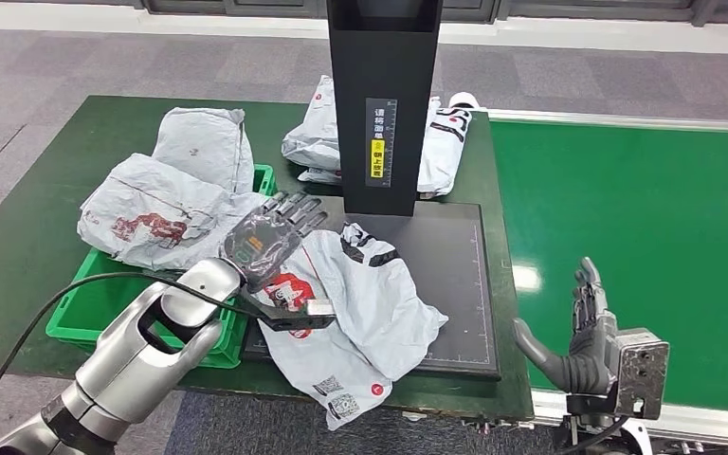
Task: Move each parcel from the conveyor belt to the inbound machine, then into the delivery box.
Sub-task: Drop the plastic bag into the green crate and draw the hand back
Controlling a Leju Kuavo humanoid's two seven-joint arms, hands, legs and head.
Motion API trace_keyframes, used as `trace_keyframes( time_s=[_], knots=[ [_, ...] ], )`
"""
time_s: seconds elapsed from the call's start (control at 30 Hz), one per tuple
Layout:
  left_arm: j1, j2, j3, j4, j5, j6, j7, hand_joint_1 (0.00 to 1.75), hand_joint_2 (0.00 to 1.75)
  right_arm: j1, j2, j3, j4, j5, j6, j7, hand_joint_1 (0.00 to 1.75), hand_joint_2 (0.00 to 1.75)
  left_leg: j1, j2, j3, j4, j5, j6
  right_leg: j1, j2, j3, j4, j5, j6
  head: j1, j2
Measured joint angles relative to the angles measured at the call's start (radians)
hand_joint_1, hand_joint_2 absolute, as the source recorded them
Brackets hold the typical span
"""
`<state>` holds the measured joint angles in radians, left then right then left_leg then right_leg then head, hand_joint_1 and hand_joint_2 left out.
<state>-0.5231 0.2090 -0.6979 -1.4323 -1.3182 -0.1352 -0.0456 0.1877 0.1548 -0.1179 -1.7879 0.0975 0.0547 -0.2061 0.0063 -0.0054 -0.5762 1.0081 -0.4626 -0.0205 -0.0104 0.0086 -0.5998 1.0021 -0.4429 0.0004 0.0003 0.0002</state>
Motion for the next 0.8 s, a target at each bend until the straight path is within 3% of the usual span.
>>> trace_keyframes(
  time_s=[0.1, 0.33, 0.6, 0.8],
  knots=[
    [-0.008, 0.003, -0.011, 0.010, 0.046, -0.032, -0.037, 0.00, 1.75, -0.006, -0.001, 0.000, 0.007, -0.002, 0.003, -0.003, 0.00, 1.75, 0.000, 0.000, 0.000, 0.000, 0.000, 0.000, 0.000, 0.000, 0.000, 0.000, 0.000, 0.000, 0.000, 0.000],
    [-0.041, 0.069, -0.054, -0.002, 0.369, -0.187, -0.248, 0.00, 1.75, -0.027, -0.013, 0.000, 0.032, -0.016, 0.017, -0.009, 0.00, 1.75, 0.000, 0.000, 0.000, 0.000, 0.000, 0.000, 0.000, 0.000, 0.000, 0.001, 0.000, 0.000, 0.000, 0.000],
    [-0.109, 0.133, -0.068, -0.028, 0.604, -0.313, -0.305, 0.00, 1.75, -0.034, -0.022, 0.000, 0.045, -0.025, 0.018, -0.009, 0.00, 1.75, 0.000, -0.001, 0.000, 0.000, 0.001, 0.000, 0.000, -0.001, 0.000, 0.001, 0.000, 0.000, 0.000, 0.000],
    [-0.163, 0.140, -0.077, -0.023, 0.624, -0.333, -0.308, 0.00, 1.75, -0.032, -0.023, 0.000, 0.045, -0.026, 0.017, -0.009, 0.00, 1.75, 0.000, 0.000, 0.000, 0.000, 0.001, 0.000, -0.001, -0.001, 0.000, 0.001, 0.000, 0.000, 0.000, 0.000]
  ],
)
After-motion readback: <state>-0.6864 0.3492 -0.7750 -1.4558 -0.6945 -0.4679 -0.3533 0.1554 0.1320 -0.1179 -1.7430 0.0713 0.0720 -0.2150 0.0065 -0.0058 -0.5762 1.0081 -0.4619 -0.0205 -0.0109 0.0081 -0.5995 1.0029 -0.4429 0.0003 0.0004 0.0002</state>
